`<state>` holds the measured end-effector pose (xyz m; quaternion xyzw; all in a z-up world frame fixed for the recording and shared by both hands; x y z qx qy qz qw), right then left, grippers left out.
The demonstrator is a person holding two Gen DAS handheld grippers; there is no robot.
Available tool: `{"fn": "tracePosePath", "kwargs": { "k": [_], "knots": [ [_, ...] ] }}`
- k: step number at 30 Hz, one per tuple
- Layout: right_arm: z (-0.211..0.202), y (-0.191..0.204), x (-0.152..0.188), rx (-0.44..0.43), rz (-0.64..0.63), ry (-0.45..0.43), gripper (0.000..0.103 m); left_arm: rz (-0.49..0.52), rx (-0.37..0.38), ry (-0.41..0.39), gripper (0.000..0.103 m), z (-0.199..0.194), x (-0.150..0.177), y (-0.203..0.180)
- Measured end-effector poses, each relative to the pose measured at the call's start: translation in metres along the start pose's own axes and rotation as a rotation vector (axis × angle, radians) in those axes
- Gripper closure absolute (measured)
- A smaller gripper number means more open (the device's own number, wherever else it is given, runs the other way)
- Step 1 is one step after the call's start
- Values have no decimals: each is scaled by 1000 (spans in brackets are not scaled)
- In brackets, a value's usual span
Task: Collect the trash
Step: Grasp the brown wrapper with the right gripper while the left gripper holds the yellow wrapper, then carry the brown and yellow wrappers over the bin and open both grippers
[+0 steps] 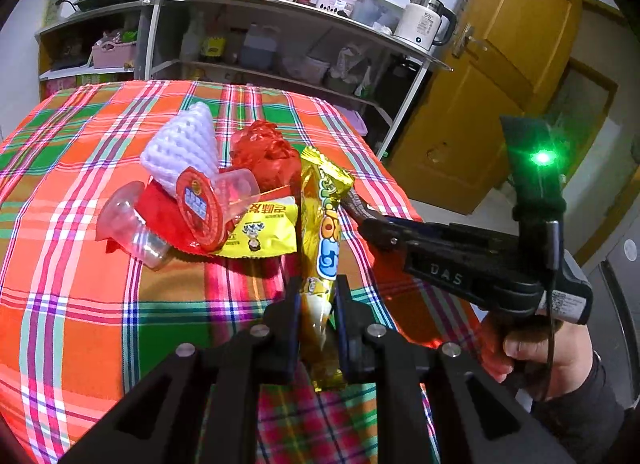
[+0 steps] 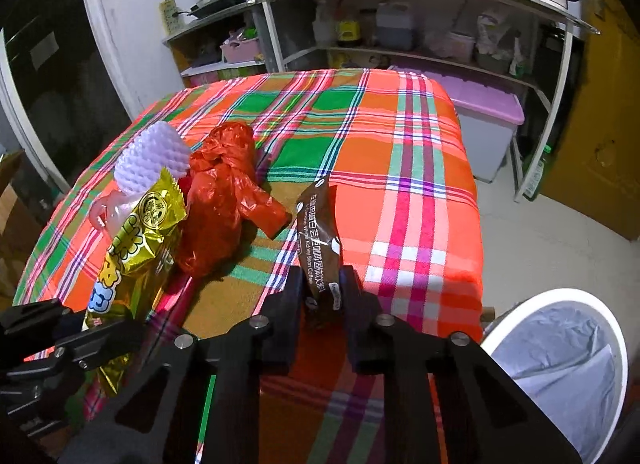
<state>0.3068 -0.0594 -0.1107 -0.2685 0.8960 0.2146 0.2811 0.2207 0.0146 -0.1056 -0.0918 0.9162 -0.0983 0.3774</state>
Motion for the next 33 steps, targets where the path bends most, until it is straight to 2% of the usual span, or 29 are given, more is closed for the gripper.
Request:
{"fn": "tracePosePath", "kwargs": {
  "k": [6, 15, 27, 33],
  "knots": [
    [-21, 2, 9, 0, 25, -30, 84, 2, -1, -1, 87, -2, 1, -1],
    [-75, -2, 32, 4, 88, -101, 85, 37, 8, -21, 87, -19, 2, -23],
    [-146, -21, 64, 54, 153, -181, 85, 111, 57, -55, 87, -45, 3, -75],
    [-171, -37, 76, 88, 188, -216, 85, 152, 86, -53, 87, -45, 2, -105]
  ]
}}
Point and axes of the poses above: each gripper's, at about its wrist camera, not at the fingertips, and z roughly the way its jaws point, y to its left, x to its underside, the point moved 9 cm from there along z, roughly the way its jaws point, and after that the axes turned 7 degrees about -x, right-handed, at the moved point
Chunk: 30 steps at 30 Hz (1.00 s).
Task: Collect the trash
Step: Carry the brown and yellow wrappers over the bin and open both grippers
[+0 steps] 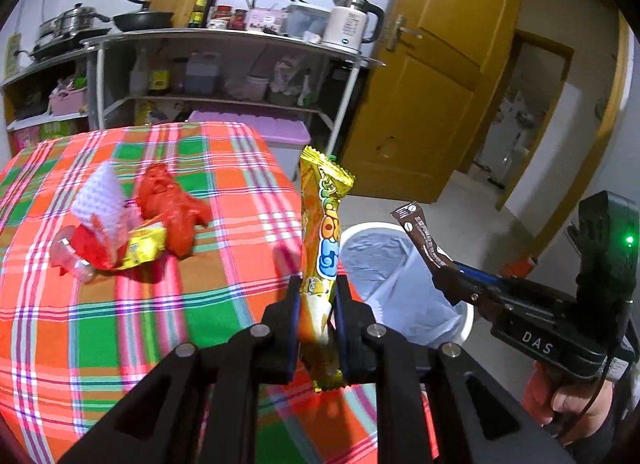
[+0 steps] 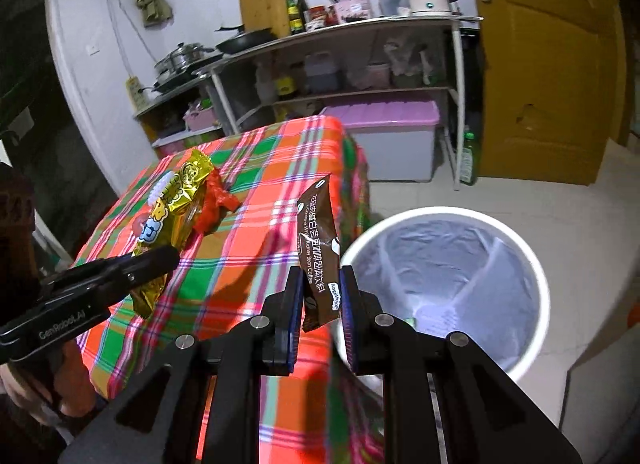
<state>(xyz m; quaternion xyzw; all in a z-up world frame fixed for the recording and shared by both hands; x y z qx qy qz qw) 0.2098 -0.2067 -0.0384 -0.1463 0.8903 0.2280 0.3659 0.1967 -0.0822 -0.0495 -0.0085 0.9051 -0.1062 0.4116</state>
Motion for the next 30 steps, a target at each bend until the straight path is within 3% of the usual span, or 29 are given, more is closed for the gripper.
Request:
{"fn": "tracePosePath", "kwargs": {
  "k": [13, 30],
  "knots": [
    [-28, -51, 10, 57, 90, -36, 84, 77, 60, 23, 87, 27, -6, -58],
    [-14, -116, 35, 101, 195, 22, 84, 146, 110, 163, 87, 94, 16, -111]
  ]
}}
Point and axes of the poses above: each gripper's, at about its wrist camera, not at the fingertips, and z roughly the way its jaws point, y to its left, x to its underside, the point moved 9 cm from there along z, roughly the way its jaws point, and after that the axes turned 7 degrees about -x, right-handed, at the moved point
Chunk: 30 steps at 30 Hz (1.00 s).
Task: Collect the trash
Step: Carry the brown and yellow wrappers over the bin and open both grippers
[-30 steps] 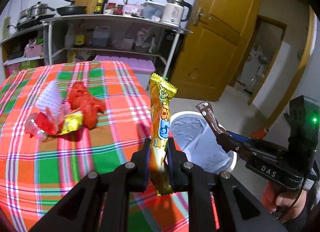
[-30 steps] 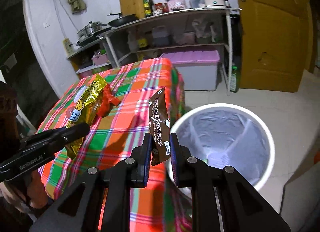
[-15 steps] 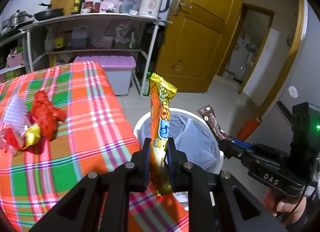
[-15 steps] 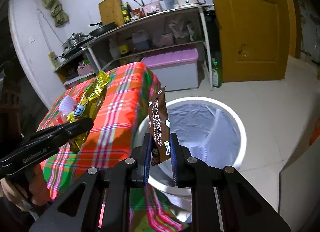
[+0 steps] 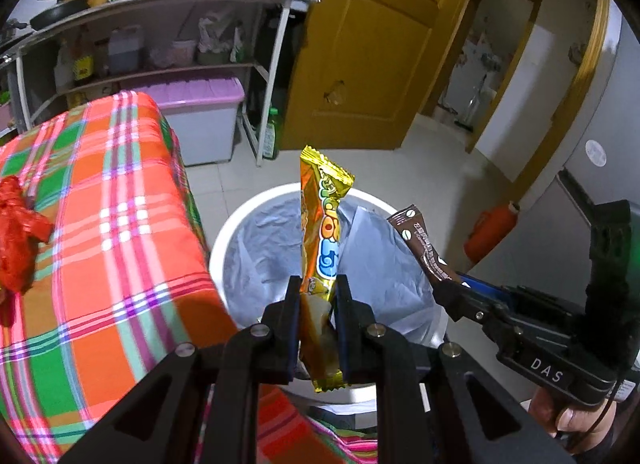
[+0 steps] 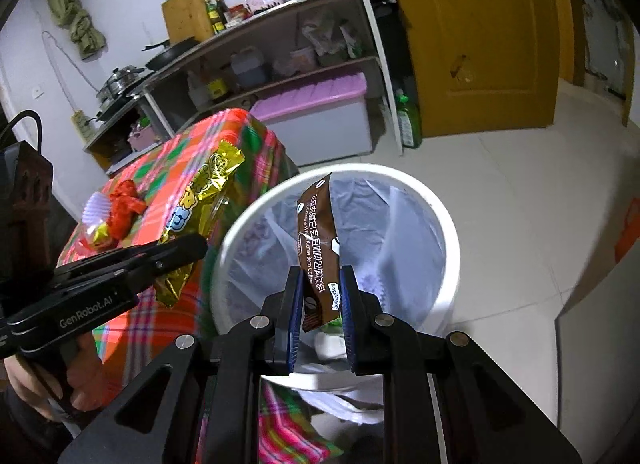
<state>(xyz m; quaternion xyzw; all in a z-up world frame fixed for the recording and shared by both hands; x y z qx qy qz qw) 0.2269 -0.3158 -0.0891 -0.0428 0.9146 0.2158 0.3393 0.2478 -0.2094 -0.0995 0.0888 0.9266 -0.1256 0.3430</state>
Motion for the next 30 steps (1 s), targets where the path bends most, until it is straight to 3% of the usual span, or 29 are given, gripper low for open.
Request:
{"fn": "tracePosePath", "kwargs": {
  "k": [5, 8, 10, 12, 14, 30],
  "knots": [
    [12, -16, 5, 7, 26, 36, 84, -1, 3, 38, 86, 17, 4, -3],
    [18, -23, 7, 11, 37, 52, 83, -8, -1, 66, 75, 25, 7, -1],
    [21, -27, 9, 17, 40, 60, 81, -24, 9, 80, 61, 27, 9, 0],
    [23, -28, 10, 17, 42, 61, 73, -33, 12, 82, 57, 26, 10, 1],
    [23, -28, 10, 13, 42, 59, 68, -37, 13, 82, 56, 26, 11, 1],
    [-9, 7, -1, -19, 4, -11, 68, -37, -48, -37, 56, -29, 2, 22]
  ]
}}
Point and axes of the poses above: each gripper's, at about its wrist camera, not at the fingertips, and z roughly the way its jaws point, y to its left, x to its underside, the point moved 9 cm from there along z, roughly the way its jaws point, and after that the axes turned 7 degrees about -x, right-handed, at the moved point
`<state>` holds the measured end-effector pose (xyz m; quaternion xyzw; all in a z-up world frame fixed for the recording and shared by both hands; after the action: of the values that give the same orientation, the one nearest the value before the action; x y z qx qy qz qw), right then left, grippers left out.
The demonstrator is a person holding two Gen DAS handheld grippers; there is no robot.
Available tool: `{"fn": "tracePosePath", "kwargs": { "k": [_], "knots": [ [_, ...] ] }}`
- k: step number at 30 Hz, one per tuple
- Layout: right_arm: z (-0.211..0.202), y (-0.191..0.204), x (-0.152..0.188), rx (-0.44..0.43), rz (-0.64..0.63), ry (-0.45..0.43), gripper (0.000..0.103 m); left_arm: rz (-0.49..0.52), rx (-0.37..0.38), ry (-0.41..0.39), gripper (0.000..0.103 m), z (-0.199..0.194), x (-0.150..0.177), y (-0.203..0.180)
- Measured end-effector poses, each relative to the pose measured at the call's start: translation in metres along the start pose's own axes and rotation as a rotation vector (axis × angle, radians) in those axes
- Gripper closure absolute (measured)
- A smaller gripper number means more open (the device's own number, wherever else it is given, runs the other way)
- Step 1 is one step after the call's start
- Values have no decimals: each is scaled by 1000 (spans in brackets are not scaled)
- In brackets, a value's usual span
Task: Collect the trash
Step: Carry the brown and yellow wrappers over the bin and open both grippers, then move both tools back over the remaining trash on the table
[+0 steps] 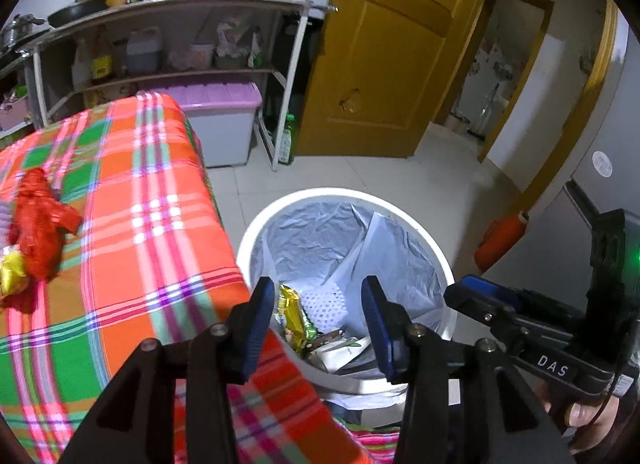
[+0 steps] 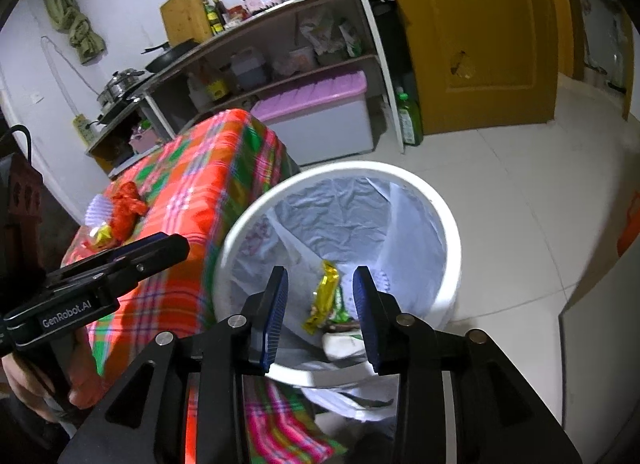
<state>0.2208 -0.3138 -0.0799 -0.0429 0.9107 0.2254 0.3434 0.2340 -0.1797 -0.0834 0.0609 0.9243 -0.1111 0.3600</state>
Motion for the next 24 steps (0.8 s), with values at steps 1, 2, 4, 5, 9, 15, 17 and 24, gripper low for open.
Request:
{"fn": "tracePosePath", "kwargs": {
  "k": [1, 2, 4, 5, 9, 15, 17, 24],
  "knots": [
    [-2, 5, -1, -3, -7, -5, 68, -3, -4, -9, 56, -4, -2, 3],
    [-5, 10, -1, -8, -14, -10, 68, -5, -9, -17, 56, -8, -2, 6],
    [-9, 22, -1, -17, -30, -18, 68, -10, -18, -33, 56, -18, -2, 10],
    [-11, 26, -2, -21, -37, -20, 68, -13, -23, -41, 56, -23, -2, 13],
    [-16, 46, -1, -42, -68, -29, 68, -29, -41, -70, 56, -40, -1, 25],
    [-17, 78, 3, -74, -113, -27, 68, -55, -71, -101, 56, -60, 4, 46],
    [-16, 89, 5, -85, -129, -21, 68, -64, -81, -109, 56, -66, 6, 54],
    [-11, 118, 12, -116, -165, -5, 68, -98, -119, -130, 56, -83, 17, 80]
  ]
}}
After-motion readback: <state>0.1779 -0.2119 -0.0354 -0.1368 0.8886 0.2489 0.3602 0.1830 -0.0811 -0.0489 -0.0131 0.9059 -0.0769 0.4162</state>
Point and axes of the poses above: each gripper's, at about its wrist camera, not at the fingertips, and z roughly the way its jaws point, y to its left, x to its underside, the point moved 9 cm from there along z, roughly the way its jaws point, and after that the axes turned 7 degrees about -x, right-handed, at the moved point
